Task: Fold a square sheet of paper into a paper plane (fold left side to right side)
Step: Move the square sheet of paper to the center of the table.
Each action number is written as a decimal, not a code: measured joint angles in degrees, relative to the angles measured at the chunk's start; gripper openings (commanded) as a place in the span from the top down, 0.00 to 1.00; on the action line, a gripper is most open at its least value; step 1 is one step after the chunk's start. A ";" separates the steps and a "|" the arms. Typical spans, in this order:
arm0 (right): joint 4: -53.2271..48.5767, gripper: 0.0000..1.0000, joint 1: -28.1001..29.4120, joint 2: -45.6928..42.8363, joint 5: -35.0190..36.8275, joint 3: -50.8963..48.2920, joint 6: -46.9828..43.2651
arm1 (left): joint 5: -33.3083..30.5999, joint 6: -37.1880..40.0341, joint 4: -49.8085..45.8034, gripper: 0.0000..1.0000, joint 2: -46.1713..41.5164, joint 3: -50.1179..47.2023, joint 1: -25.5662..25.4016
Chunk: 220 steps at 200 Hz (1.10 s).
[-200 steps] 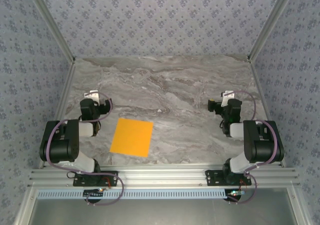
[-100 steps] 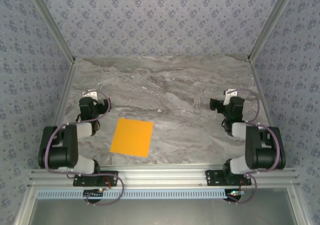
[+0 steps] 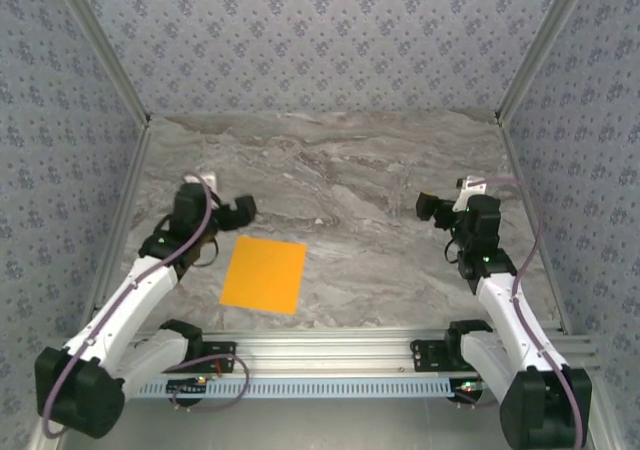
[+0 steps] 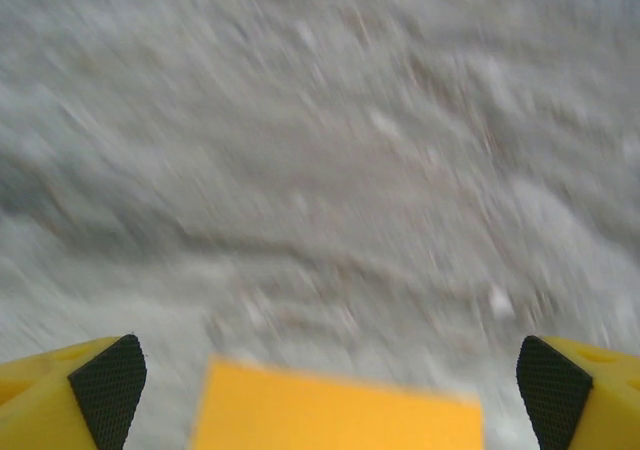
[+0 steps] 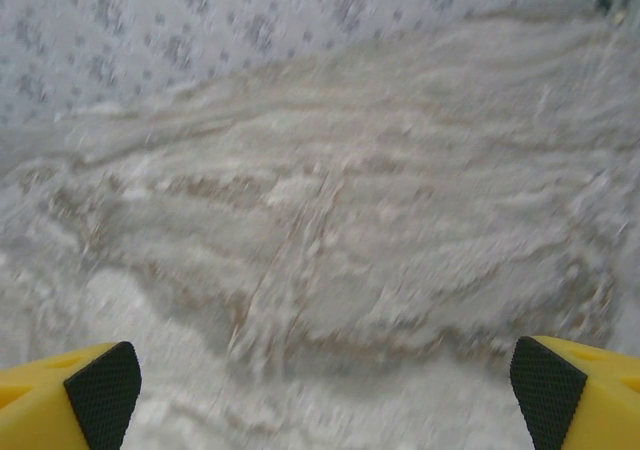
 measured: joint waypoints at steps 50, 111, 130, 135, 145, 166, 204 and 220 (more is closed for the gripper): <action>-8.39 0.00 5.53 -1.44 0.57 0.00 1.49 | -3.17 -11.34 -15.08 0.02 6.03 -2.27 -16.68; -10.93 0.00 8.09 -1.44 2.64 0.70 1.90 | -2.05 -12.72 -14.47 0.02 21.03 -2.32 -20.48; -11.43 0.00 8.50 -1.44 3.08 0.81 1.90 | -1.49 -12.70 -13.40 0.02 25.09 -0.52 -20.48; -11.56 0.00 8.57 -1.42 3.17 0.83 1.90 | -1.22 -12.70 -13.09 0.02 26.08 0.00 -20.48; -11.74 0.00 8.74 -1.44 3.28 0.85 1.90 | -0.68 -12.59 -12.15 0.02 27.80 0.87 -20.48; -11.85 0.00 8.94 -1.44 3.63 0.85 1.90 | 0.35 -12.52 -10.67 0.02 30.71 2.32 -20.48; -11.87 0.00 9.20 -1.42 4.11 0.85 1.88 | 0.13 -12.13 -11.39 0.02 35.76 6.95 -20.48; -11.87 0.00 9.22 -1.42 4.09 0.87 1.88 | -0.11 -12.09 -11.87 0.02 38.03 9.38 -20.50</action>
